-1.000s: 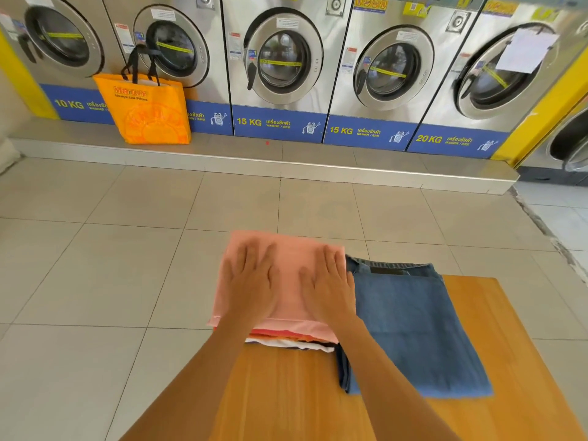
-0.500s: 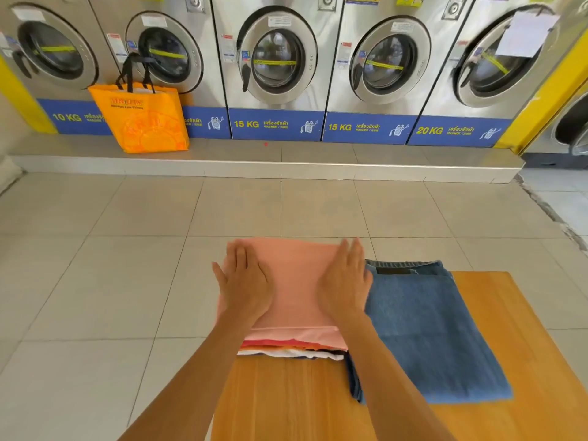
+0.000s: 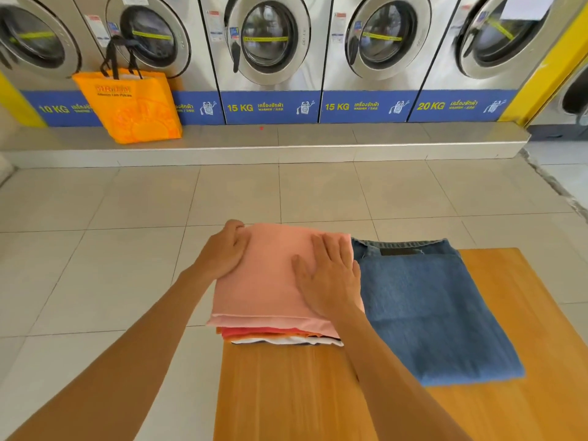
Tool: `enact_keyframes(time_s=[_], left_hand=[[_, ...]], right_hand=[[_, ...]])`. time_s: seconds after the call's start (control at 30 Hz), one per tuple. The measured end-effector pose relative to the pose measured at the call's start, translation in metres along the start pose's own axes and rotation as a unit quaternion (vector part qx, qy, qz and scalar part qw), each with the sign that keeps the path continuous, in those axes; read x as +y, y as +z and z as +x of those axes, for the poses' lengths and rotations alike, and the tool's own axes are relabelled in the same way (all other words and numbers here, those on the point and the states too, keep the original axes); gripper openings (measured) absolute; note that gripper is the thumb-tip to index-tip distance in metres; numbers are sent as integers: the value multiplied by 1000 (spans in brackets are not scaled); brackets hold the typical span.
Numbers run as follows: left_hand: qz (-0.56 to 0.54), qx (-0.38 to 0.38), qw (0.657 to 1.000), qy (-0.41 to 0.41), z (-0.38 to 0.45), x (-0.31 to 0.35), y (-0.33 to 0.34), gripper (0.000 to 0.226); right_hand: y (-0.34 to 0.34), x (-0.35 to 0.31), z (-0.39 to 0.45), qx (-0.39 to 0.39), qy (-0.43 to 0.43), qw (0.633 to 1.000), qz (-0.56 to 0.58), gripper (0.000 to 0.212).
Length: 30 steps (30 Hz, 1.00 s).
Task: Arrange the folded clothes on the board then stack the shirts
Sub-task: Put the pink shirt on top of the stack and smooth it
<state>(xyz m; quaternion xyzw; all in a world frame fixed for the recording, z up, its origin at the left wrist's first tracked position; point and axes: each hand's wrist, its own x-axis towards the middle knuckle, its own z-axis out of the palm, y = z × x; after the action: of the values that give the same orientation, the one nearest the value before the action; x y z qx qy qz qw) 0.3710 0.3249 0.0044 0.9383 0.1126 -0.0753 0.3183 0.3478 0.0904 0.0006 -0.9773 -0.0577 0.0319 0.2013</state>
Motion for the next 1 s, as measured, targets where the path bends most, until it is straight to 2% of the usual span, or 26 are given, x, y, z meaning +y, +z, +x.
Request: enact_keyframes(time_s=[0.07,0.17,0.23,0.43,0.57,0.6,0.63,0.7,0.77,0.83,0.9,0.93,1.0], left_hand=[[-34,48,998,28,2,2,-3,24],[-67,125,990,-17,11,-7,1,13],[-81,135,986,-50,18,-14,5,11],[-56,156,984,-71,24,-18,8,15],[-18,292,955,-42,-9,-5,-1,17],[-8,298,954,-39,-23,-3,-4,24],[5,271,961,-48,-37,0,-6,32],[81,160,980,-81,-63,2,-1,45],[136,69,984,-90,-82,-1,8,55],[62,15,994,-89,-90,-10,9,60],[-69,-16,991,-118,-90,-16,5,57],[-89,-15,989,-120,-89,-17,4,56],[-63,20,993,-99,-88,-16,7,56]], right_hand=[[0,0,0,6,2,1000,-4,68],[1,0,0,6,5,1000,-13,69],[1,-1,0,3,8,1000,-15,71],[-1,-3,0,-8,15,1000,-8,71],[-2,-4,-2,-9,18,1000,-10,67],[-1,-4,-2,-10,17,1000,-13,66],[-1,-4,-1,-10,15,1000,-15,65],[0,-6,-2,-4,12,1000,-20,64],[-1,-5,-3,4,9,1000,-28,62],[-1,-5,-4,3,3,999,-36,62],[-3,-7,-4,5,-3,999,-36,62],[-3,-7,-4,4,-5,999,-37,62],[-3,-8,-4,-9,-6,999,-41,61]])
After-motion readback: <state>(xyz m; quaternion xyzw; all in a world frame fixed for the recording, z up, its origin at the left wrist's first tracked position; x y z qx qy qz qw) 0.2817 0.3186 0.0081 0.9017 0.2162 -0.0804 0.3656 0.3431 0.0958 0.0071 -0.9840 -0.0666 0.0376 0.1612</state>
